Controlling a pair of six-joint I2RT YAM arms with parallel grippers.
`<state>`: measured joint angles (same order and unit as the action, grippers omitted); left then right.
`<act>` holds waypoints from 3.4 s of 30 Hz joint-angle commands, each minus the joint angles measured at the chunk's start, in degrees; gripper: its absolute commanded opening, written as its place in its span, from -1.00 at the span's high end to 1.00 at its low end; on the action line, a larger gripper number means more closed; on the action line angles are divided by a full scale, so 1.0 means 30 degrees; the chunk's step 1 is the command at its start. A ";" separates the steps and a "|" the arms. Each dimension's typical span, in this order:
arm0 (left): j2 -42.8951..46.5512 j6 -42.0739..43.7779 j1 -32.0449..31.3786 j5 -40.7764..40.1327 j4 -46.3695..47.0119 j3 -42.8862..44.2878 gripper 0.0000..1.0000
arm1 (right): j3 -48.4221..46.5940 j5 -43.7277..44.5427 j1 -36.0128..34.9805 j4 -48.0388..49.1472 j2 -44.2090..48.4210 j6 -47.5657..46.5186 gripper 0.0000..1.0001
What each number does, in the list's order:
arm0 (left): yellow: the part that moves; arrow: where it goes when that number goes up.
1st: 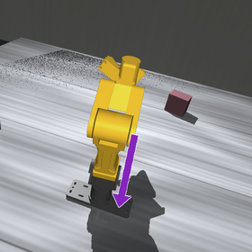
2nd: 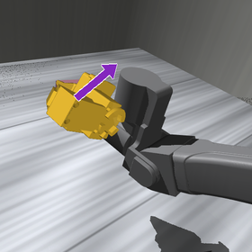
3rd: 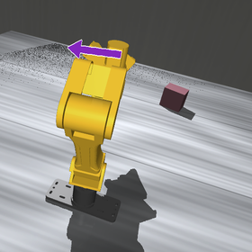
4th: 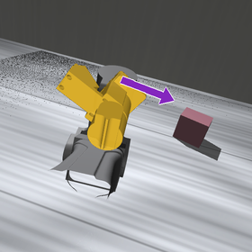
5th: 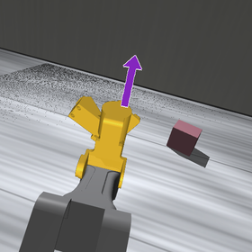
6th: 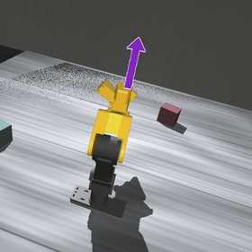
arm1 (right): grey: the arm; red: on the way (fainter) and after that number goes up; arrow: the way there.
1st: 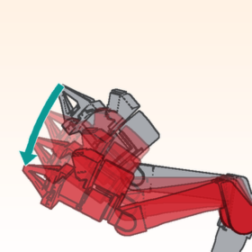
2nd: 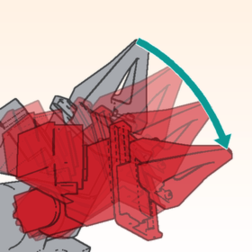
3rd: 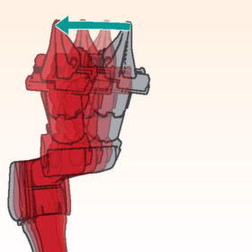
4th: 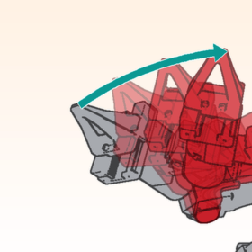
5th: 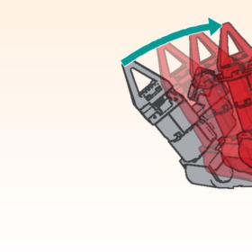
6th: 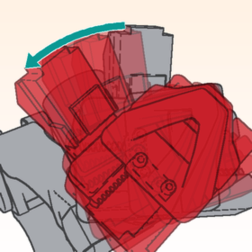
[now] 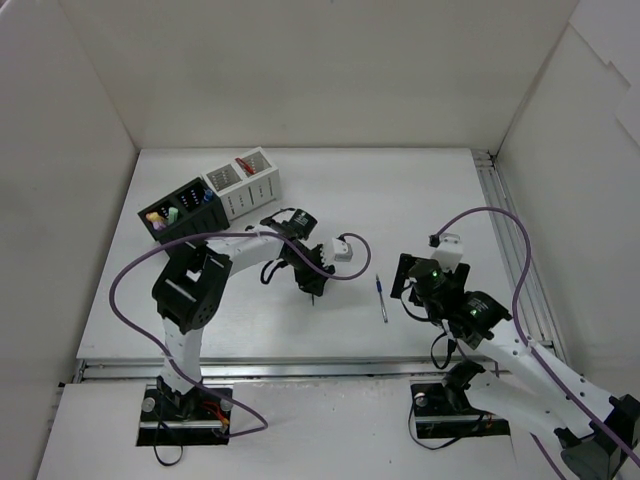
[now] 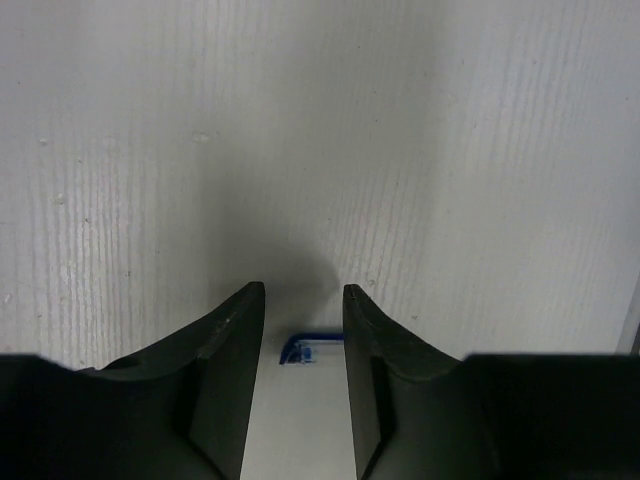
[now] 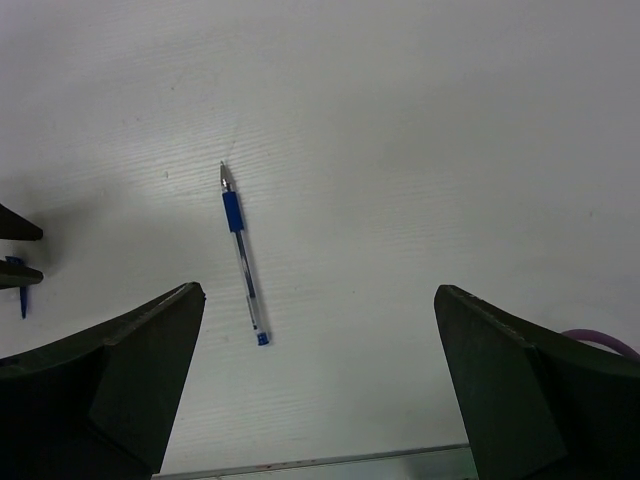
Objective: Sort the stationery into containers
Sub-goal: Move the pen cap to the center of the board, then pick up the pen cap from the center of the board.
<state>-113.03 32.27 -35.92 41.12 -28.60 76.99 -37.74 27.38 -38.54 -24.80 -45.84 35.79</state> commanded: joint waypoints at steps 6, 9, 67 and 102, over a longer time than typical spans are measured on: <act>0.1089 -0.2319 -0.0126 -0.1579 0.2650 -0.1525 0.34 | -0.1248 0.1715 0.0133 -0.0406 -0.0187 -0.0680 -0.96; 0.0647 -0.2583 -0.0126 -0.1754 0.1919 -0.0676 0.32 | -0.1249 0.1422 0.0075 -0.0435 -0.0333 -0.0680 -0.96; 0.4397 -2.9331 -0.3700 -1.6961 0.1387 -0.3219 0.14 | 0.0801 0.4732 -0.3031 -0.0436 -0.1563 0.4447 -0.96; 0.3372 -3.3749 -0.1008 -1.6290 0.1300 -0.2812 1.00 | -0.0633 0.5435 -0.3265 -0.0407 -0.4199 0.2191 -0.96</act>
<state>-102.87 -62.06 -42.11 -8.03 -23.59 65.54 -36.36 39.83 -48.07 -27.20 -56.82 43.35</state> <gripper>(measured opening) 0.062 0.979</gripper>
